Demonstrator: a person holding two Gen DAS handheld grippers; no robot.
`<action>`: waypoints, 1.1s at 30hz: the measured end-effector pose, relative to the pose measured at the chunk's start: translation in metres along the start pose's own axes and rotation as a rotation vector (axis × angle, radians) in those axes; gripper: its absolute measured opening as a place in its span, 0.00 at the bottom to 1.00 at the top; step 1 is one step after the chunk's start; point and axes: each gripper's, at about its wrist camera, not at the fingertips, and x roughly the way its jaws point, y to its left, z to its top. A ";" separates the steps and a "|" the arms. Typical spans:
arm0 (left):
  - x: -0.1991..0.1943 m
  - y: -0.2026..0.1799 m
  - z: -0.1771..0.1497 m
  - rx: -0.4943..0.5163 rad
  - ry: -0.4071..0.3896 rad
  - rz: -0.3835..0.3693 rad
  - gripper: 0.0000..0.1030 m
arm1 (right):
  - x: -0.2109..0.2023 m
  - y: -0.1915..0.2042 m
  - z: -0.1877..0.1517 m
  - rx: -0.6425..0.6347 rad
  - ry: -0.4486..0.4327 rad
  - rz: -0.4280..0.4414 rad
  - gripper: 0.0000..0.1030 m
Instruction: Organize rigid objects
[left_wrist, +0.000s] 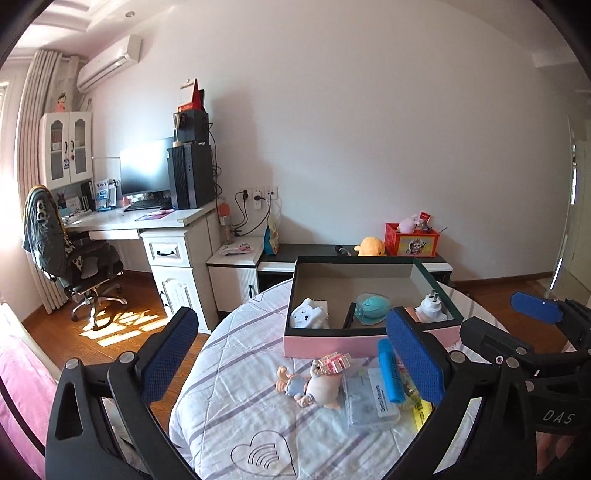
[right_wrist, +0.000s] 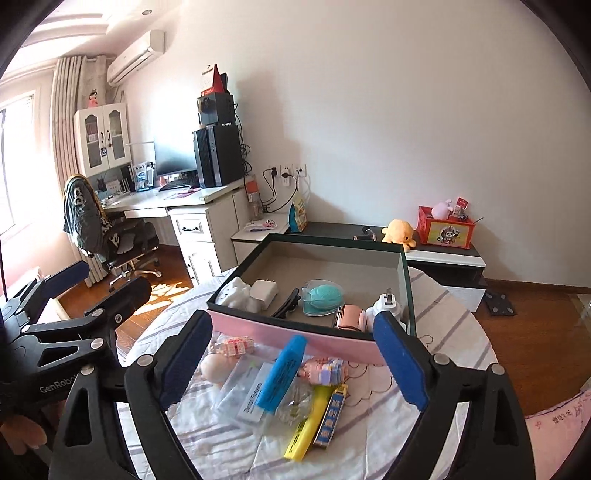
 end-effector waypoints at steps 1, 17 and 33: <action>-0.012 -0.001 -0.002 0.003 -0.008 0.003 1.00 | -0.012 0.003 -0.003 0.000 -0.011 -0.002 0.89; -0.128 -0.003 -0.007 -0.012 -0.149 0.019 1.00 | -0.134 0.033 -0.022 -0.018 -0.179 -0.052 1.00; -0.131 -0.004 -0.011 -0.005 -0.127 0.020 1.00 | -0.143 0.035 -0.028 -0.019 -0.173 -0.054 1.00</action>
